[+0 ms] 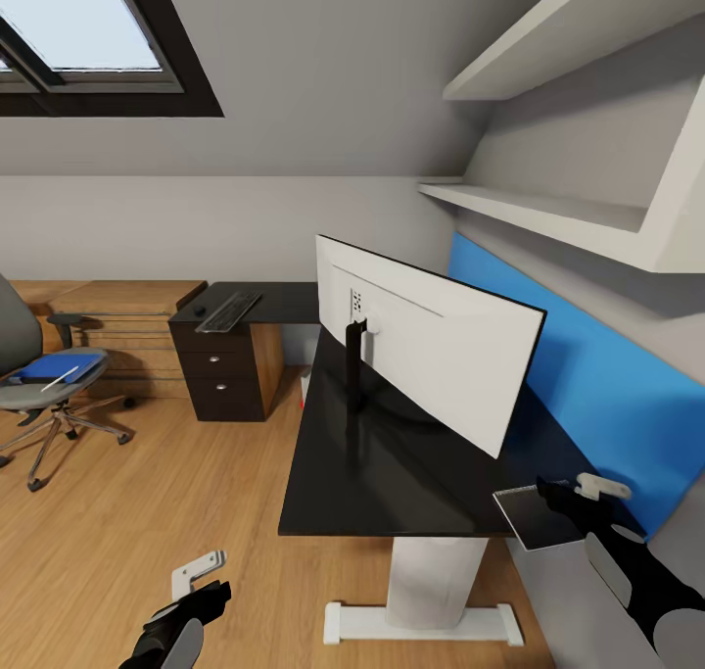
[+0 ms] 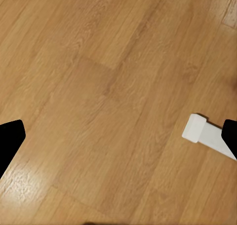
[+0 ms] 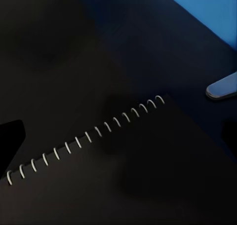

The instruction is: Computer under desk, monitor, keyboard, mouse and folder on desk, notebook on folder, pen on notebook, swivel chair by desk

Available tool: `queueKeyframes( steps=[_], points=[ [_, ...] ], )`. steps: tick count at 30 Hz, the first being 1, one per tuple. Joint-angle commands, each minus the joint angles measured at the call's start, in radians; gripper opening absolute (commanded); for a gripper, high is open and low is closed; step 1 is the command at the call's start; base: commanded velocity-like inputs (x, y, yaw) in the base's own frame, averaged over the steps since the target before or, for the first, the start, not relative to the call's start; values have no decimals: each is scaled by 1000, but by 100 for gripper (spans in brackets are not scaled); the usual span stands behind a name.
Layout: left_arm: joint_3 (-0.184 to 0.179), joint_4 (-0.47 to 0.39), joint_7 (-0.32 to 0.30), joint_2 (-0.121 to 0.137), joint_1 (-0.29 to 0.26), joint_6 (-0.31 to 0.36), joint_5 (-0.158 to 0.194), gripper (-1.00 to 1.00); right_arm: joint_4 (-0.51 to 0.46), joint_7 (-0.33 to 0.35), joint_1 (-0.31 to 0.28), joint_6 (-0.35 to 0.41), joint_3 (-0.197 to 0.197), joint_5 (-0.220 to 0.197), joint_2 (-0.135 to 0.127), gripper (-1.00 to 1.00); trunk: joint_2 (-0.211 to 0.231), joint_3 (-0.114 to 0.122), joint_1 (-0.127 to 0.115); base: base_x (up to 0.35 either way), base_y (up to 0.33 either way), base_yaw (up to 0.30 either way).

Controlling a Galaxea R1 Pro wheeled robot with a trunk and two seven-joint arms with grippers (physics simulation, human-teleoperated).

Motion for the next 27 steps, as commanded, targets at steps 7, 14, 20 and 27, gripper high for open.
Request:
queueKeyframes(
  steps=[7, 14, 20, 27],
  points=[
    [-4, -2, 9, 1, -1, 2, 8, 100, 0, -1, -1, -2, 6, -9, -1, 100, -1, -1, 0, 1, 0, 0],
    [-4, -2, 9, 1, -1, 2, 8, 100, 0, 0, -1, -3, 6, -9, -1, 100, -1, -1, 0, 110, 0, 0],
    [-4, -2, 8, 2, -1, 2, 8, 100, 0, 2, -1, -4, 5, -9, -1, 100, -1, -1, 0, 124, 0, 0],
    [-5, -1, 6, 1, -1, 2, 8, 100, 1, 2, -1, -4, 4, -8, -1, 100, -1, -1, 0, 95, 0, 0]
  ],
)
